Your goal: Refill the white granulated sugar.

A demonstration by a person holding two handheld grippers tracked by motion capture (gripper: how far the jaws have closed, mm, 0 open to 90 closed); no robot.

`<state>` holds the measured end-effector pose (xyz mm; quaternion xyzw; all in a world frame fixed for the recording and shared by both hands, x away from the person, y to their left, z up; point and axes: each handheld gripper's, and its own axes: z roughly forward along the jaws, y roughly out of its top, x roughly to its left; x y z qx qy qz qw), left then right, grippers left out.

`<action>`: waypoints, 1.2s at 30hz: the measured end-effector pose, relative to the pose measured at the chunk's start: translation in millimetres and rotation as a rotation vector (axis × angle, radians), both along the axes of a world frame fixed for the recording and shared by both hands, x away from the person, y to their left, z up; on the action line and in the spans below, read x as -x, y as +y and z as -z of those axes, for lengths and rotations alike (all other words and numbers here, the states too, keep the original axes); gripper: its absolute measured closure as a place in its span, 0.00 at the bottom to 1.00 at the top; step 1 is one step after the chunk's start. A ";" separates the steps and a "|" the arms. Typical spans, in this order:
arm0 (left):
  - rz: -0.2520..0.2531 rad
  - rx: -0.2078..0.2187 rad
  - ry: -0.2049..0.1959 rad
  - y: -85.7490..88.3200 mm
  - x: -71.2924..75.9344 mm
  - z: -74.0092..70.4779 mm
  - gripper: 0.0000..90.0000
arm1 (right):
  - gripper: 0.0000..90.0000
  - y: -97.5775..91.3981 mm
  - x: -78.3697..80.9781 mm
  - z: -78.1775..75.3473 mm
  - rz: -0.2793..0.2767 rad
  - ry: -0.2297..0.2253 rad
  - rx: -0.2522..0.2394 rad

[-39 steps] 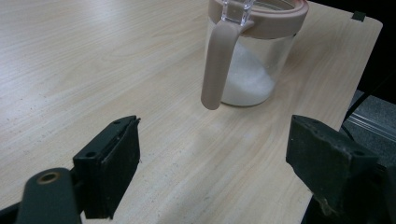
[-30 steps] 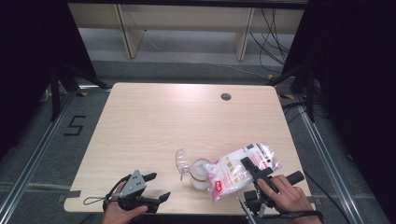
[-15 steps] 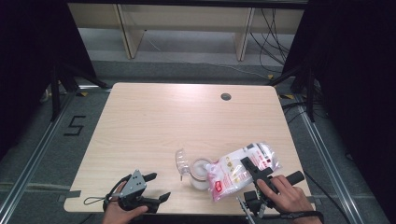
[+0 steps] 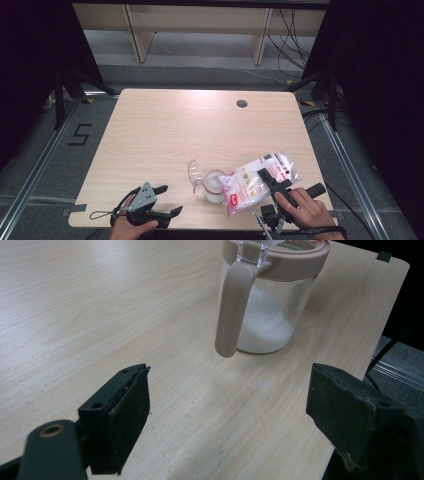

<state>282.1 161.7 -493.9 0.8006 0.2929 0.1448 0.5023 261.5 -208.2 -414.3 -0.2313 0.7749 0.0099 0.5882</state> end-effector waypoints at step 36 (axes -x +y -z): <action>-0.001 0.001 0.000 0.1 -0.1 0.0 0.19 | 0.75 -0.2 0.3 -0.6 0.001 -0.001 -0.004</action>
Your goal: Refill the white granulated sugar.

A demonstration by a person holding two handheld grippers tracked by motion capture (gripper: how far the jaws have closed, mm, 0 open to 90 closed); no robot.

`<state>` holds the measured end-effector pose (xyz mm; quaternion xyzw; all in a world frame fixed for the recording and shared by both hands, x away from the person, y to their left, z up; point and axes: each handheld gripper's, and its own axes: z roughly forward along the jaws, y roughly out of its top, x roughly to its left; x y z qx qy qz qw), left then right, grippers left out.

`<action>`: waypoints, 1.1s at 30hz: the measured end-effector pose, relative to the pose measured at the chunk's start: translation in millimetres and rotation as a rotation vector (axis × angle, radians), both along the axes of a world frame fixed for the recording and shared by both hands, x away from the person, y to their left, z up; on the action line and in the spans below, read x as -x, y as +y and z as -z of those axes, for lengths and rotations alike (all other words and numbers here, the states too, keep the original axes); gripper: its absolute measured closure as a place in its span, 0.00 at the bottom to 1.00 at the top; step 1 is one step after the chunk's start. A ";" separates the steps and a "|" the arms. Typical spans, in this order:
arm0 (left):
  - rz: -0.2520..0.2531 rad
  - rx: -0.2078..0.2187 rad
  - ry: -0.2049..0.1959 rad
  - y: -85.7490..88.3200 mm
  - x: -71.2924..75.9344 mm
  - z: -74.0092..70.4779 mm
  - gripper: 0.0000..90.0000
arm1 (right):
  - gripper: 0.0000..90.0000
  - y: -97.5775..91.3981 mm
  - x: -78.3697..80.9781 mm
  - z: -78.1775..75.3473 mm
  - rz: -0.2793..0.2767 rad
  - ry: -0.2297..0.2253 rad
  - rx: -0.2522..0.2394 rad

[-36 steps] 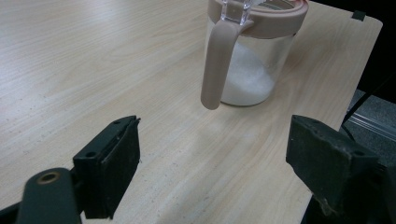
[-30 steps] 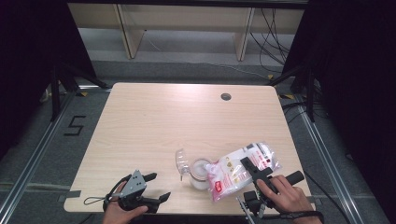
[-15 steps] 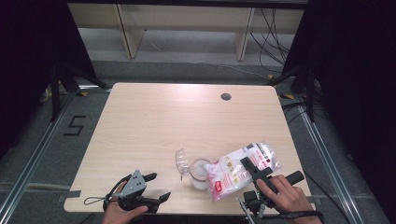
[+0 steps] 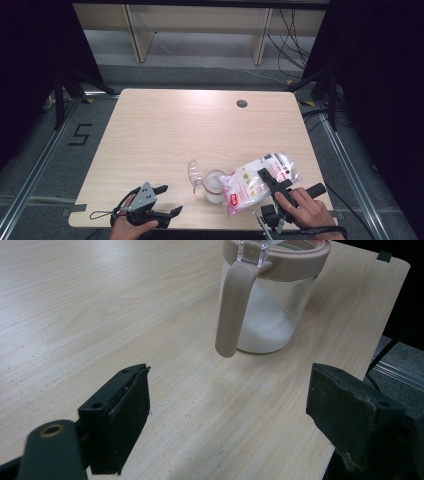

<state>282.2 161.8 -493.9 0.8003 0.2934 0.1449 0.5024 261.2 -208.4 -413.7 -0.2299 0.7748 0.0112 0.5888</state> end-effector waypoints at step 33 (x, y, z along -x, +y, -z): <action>-0.002 -0.001 -0.003 -0.3 0.1 0.2 0.19 | 0.76 -0.4 -1.1 -2.9 -0.020 -0.013 0.021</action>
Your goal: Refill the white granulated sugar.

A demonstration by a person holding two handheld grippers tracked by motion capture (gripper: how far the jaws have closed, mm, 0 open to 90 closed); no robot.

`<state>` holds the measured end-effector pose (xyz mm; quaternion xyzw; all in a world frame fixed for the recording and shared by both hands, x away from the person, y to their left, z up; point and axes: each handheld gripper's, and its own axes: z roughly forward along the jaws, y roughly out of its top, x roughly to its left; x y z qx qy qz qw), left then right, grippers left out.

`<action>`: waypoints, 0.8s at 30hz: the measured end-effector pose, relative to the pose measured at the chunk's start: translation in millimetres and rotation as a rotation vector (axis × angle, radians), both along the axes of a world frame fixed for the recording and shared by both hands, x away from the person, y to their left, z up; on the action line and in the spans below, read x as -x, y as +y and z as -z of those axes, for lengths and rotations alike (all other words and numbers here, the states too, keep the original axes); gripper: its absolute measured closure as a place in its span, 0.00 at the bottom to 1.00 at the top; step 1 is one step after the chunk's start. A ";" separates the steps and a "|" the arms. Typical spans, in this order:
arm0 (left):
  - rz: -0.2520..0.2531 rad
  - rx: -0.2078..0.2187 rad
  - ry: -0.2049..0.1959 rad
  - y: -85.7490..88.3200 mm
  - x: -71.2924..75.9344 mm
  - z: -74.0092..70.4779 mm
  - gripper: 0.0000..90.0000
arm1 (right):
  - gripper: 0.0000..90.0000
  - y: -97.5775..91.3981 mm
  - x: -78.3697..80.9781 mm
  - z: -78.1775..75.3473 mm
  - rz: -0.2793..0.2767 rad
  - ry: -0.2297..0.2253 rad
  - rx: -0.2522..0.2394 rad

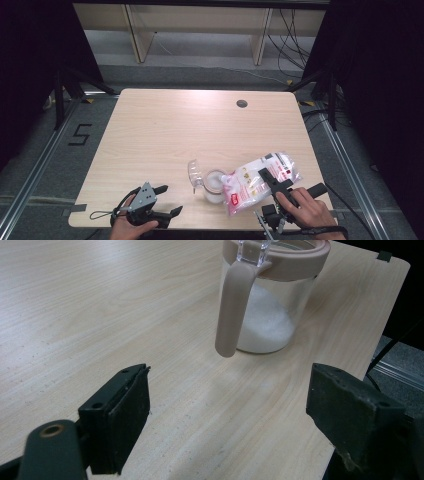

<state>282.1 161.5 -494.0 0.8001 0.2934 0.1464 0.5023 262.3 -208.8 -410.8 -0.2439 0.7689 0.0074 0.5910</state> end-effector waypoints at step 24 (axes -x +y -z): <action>0.000 0.006 -0.001 -0.4 -0.3 0.6 0.19 | 0.76 2.5 4.2 0.3 0.025 -0.010 0.012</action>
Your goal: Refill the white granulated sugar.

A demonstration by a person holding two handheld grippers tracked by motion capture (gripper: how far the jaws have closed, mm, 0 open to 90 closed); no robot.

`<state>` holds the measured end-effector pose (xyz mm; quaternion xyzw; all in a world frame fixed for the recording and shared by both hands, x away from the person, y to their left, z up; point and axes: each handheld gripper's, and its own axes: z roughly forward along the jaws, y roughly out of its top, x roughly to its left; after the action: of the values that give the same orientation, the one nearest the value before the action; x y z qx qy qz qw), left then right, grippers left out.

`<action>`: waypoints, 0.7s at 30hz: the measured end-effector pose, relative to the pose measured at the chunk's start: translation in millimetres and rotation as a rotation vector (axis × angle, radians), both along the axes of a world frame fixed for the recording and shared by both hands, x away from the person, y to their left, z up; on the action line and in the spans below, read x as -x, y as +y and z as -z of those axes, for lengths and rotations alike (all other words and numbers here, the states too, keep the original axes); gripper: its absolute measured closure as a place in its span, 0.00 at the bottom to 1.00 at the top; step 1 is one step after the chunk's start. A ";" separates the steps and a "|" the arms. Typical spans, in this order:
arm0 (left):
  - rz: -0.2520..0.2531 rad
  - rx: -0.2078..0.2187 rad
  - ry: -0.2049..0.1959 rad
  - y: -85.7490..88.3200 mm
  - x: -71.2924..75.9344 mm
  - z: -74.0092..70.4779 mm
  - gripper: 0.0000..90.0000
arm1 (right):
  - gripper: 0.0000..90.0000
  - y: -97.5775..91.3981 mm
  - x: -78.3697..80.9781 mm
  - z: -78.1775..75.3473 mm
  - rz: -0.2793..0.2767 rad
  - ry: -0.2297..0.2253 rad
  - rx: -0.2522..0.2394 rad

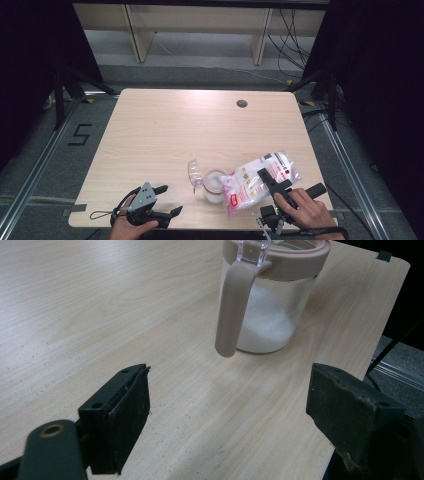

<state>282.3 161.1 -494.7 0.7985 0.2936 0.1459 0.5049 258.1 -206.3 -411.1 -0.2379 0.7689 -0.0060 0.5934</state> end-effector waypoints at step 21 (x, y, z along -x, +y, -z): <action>0.003 -0.007 0.004 0.6 0.1 -0.7 0.19 | 0.77 -0.2 -1.3 -2.2 -0.020 0.000 0.007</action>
<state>282.3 161.7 -494.0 0.8009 0.2927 0.1447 0.5020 259.3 -206.5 -408.9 -0.2474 0.7666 -0.0029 0.5925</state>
